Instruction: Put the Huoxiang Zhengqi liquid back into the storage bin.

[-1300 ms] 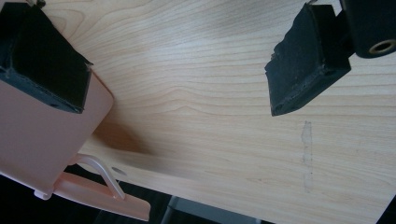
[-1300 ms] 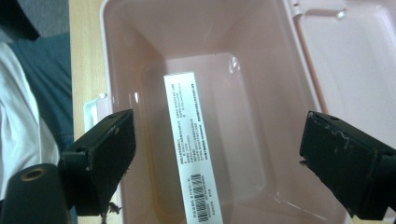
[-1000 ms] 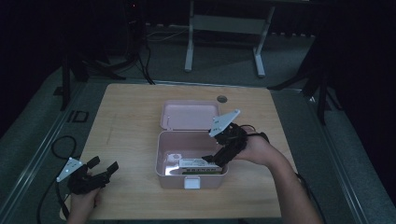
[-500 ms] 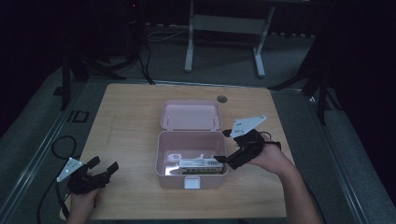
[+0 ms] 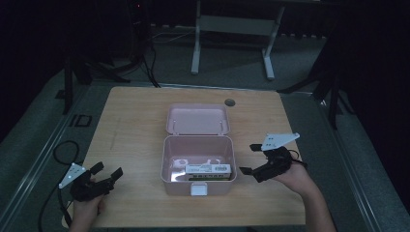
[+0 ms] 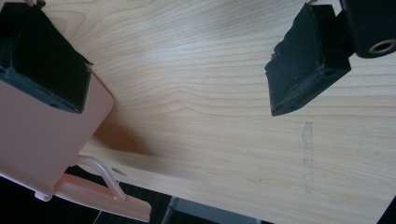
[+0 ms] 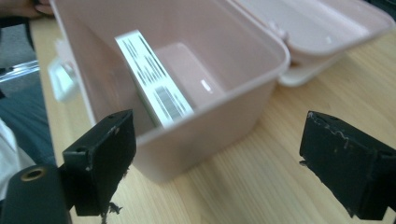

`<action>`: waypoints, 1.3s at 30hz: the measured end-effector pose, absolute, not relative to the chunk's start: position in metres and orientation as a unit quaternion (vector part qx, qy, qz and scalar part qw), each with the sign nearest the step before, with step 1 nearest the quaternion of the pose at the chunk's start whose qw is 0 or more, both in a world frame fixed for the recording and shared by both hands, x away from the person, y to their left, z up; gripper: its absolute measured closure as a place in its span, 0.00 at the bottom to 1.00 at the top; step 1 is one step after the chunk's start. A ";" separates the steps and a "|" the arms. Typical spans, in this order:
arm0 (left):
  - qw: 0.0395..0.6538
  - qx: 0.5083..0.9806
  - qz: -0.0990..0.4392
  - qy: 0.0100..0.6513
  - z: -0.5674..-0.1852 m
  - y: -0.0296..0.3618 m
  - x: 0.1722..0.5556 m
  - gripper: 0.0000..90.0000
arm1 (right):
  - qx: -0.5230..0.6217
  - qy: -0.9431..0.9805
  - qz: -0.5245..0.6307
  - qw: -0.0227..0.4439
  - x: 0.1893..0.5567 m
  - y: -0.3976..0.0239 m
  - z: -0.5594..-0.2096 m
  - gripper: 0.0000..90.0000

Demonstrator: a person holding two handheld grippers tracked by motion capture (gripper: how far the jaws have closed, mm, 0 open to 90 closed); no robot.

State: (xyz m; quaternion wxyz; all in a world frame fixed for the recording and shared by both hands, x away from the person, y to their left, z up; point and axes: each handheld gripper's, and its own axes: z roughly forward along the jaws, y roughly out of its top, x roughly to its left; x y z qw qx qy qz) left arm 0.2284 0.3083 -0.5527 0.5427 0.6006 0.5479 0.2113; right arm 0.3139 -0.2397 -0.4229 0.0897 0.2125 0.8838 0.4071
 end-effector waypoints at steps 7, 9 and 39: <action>0.540 0.603 0.211 0.548 -0.553 0.307 0.229 0.08 | 0.275 0.864 0.407 0.112 0.311 -0.265 -0.442 0.12; 0.540 0.603 0.211 0.548 -0.553 0.307 0.229 0.08 | 0.301 0.854 0.407 0.123 0.311 -0.273 -0.446 0.12; 0.531 0.609 0.205 0.552 -0.554 0.306 0.230 0.08 | 0.590 0.692 0.336 0.246 0.286 -0.328 -0.525 0.12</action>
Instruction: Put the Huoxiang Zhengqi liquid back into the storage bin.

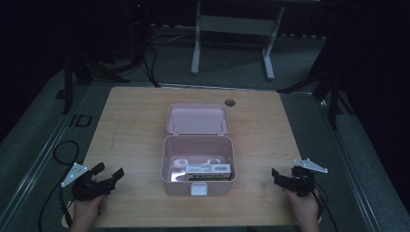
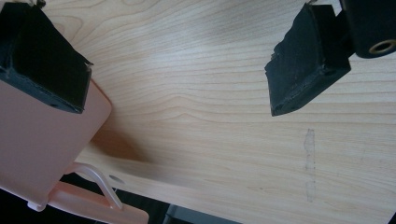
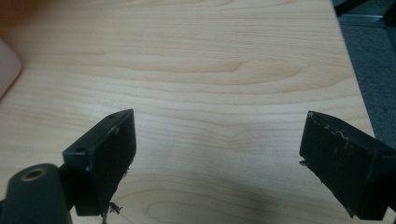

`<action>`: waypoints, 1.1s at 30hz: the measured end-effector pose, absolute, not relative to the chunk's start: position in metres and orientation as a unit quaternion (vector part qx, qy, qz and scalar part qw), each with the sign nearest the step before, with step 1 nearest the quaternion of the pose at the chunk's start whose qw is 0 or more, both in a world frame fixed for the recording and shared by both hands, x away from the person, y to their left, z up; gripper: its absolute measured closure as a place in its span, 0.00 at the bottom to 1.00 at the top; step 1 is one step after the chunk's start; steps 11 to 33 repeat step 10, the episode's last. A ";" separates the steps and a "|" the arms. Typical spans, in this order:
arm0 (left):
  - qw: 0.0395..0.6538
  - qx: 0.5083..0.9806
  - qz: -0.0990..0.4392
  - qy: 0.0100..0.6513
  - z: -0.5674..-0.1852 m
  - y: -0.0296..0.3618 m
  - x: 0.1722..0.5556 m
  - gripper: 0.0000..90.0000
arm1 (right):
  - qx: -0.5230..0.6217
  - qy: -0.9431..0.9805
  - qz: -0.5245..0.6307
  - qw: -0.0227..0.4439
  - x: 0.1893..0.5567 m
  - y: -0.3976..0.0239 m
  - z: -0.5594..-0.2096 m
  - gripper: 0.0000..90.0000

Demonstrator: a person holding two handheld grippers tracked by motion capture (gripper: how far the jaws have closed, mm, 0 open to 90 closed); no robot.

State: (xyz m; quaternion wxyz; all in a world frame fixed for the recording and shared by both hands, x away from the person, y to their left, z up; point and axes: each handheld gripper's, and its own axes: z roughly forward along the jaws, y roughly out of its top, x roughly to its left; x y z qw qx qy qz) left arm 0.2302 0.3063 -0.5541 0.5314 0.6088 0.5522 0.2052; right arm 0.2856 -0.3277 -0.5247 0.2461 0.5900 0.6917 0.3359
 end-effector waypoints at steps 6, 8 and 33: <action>0.528 0.610 0.204 0.554 -0.555 0.306 0.231 0.08 | 0.609 0.660 0.355 0.260 0.278 -0.327 -0.530 0.12; 0.528 0.610 0.204 0.554 -0.555 0.306 0.231 0.07 | 0.608 0.662 0.359 0.252 0.278 -0.325 -0.534 0.13; 0.529 0.611 0.203 0.553 -0.555 0.306 0.231 0.07 | 0.598 0.670 0.366 0.245 0.276 -0.322 -0.538 0.13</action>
